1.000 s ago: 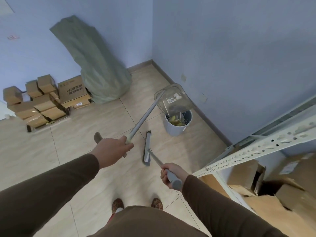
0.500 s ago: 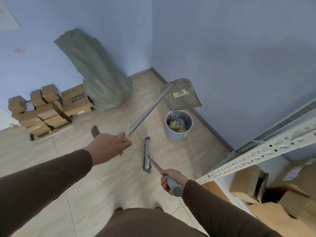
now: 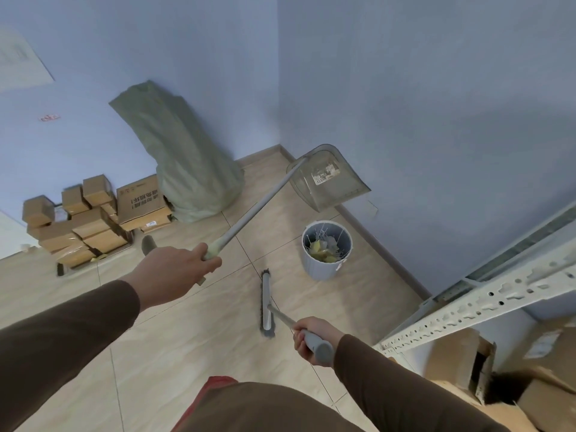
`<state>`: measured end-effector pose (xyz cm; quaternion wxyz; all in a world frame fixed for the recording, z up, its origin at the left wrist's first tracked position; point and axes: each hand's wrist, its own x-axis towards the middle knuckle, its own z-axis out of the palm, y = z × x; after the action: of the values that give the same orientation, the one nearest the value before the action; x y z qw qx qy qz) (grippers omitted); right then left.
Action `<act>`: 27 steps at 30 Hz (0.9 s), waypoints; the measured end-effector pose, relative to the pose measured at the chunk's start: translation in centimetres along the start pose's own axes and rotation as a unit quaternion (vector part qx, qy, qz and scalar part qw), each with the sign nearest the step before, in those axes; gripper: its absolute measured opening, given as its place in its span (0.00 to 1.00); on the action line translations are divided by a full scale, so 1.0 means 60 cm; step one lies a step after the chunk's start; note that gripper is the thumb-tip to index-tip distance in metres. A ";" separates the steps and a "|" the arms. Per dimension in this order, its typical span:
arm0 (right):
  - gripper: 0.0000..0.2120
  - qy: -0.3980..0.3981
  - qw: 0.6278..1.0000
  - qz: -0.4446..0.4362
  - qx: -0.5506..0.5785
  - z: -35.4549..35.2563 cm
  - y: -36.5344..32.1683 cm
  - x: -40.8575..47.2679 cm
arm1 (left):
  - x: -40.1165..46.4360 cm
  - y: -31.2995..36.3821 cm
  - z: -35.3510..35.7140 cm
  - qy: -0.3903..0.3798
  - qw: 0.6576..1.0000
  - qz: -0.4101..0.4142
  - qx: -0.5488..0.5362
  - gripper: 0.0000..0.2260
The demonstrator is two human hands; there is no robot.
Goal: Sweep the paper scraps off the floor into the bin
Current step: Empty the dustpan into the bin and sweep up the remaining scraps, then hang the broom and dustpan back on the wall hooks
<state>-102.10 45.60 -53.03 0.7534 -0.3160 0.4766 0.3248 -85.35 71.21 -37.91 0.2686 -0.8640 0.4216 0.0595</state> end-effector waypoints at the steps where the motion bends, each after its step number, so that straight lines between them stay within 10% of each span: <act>1: 0.05 -0.004 1.000 -0.001 0.002 0.003 -0.005 -0.001 | 0.003 -0.004 -0.003 0.004 1.000 -0.007 -0.008 0.18; 19: 0.03 -0.132 0.954 -0.139 0.232 0.116 -0.411 -0.008 | 0.247 -0.263 -0.090 0.062 0.937 -0.126 -0.320 0.10; 27: 0.09 -0.071 0.959 -0.241 0.130 0.265 -0.681 -0.075 | 0.460 -0.514 -0.154 0.006 0.946 -0.083 -0.315 0.11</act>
<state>-63.17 33.16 -36.57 0.8760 -0.2964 0.3696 0.0904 -45.48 62.63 -26.38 -0.0157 -0.9369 0.3099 0.1613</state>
